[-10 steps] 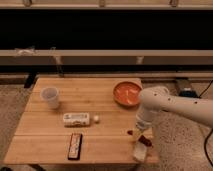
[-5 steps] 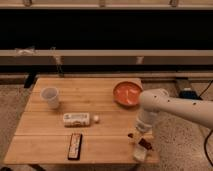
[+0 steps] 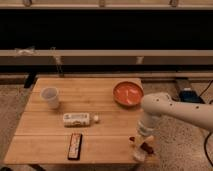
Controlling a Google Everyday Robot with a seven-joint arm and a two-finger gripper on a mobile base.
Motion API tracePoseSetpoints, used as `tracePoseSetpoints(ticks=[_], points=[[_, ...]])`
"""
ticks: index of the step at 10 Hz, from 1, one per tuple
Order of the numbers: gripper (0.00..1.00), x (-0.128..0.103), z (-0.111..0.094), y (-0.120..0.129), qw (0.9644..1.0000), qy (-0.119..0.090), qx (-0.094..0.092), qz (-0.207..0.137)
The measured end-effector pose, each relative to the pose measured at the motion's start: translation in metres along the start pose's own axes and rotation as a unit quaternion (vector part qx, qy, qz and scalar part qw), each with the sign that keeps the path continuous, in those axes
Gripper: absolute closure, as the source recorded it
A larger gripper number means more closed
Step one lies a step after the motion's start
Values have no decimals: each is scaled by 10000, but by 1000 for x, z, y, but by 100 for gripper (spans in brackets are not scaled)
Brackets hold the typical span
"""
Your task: Place the pepper on the white sponge
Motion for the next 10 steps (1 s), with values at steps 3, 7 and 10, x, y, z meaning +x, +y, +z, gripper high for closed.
tracePoseSetpoints(ticks=[3, 7, 10], points=[[97, 3, 9, -2, 10000, 32, -7, 56], [57, 7, 9, -6, 9998, -42, 50, 166], [26, 7, 4, -5, 9997, -138, 97, 203]])
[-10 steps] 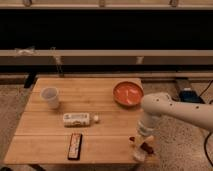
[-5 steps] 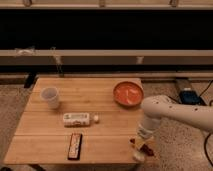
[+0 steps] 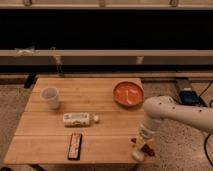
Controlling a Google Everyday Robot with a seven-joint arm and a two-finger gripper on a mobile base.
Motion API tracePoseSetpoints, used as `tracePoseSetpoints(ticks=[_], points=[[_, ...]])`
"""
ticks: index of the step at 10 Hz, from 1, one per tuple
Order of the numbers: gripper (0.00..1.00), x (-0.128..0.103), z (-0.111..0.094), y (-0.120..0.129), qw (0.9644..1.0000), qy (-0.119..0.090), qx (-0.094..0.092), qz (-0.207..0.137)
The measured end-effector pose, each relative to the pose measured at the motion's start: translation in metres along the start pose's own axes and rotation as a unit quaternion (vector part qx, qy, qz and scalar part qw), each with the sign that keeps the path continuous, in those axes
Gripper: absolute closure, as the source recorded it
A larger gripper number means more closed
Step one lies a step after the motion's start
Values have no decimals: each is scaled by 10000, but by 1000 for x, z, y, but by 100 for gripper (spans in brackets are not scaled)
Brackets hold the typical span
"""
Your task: Place the pepper on the white sponge
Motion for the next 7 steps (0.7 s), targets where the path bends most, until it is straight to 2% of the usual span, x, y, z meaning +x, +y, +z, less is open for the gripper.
tracePoseSetpoints(ticks=[2, 7], points=[[20, 0, -3, 1, 10000, -45, 24, 3], [20, -2, -4, 3, 10000, -81, 54, -9]])
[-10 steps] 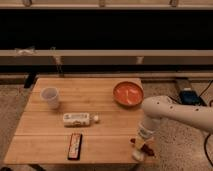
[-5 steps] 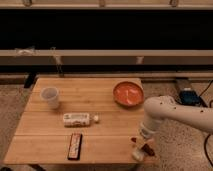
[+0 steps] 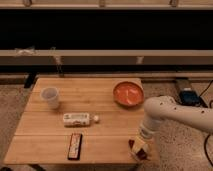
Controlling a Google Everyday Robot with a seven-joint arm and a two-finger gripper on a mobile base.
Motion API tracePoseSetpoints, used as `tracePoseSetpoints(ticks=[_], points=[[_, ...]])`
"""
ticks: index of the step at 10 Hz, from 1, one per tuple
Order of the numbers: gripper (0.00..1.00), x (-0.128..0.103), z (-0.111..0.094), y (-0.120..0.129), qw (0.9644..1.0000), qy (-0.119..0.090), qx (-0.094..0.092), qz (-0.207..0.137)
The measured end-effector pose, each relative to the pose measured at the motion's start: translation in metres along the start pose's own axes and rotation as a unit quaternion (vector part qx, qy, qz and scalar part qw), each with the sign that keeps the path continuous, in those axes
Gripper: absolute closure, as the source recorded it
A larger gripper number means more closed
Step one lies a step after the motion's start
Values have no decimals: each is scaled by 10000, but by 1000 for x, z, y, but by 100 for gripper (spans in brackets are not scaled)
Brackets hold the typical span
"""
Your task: Place the pepper on the white sponge
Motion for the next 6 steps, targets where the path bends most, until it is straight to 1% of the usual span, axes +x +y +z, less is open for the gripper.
tracePoseSetpoints(ticks=[2, 6], points=[[20, 0, 0, 0, 10000, -3, 6, 3], [20, 1, -4, -3, 10000, -79, 37, 38]])
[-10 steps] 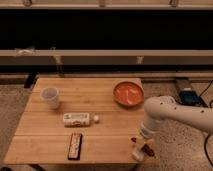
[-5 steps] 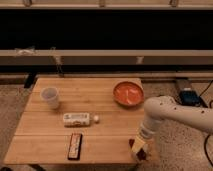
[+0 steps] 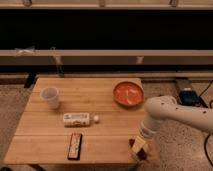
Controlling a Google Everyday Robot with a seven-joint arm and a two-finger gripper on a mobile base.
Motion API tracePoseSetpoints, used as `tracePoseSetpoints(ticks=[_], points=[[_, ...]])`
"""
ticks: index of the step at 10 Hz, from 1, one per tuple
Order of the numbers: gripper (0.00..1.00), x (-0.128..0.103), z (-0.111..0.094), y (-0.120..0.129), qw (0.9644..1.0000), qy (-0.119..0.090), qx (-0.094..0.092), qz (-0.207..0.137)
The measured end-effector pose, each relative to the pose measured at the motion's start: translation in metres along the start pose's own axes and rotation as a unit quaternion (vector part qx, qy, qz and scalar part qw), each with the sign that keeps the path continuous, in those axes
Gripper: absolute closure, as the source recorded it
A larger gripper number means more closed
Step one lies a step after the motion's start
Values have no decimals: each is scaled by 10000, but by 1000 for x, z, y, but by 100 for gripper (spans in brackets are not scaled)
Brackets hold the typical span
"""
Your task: Place the pepper on the white sponge
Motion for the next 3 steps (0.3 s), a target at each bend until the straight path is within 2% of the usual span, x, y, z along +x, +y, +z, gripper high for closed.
tracePoseSetpoints(ticks=[3], points=[[20, -1, 0, 0, 10000, 5, -2, -15]])
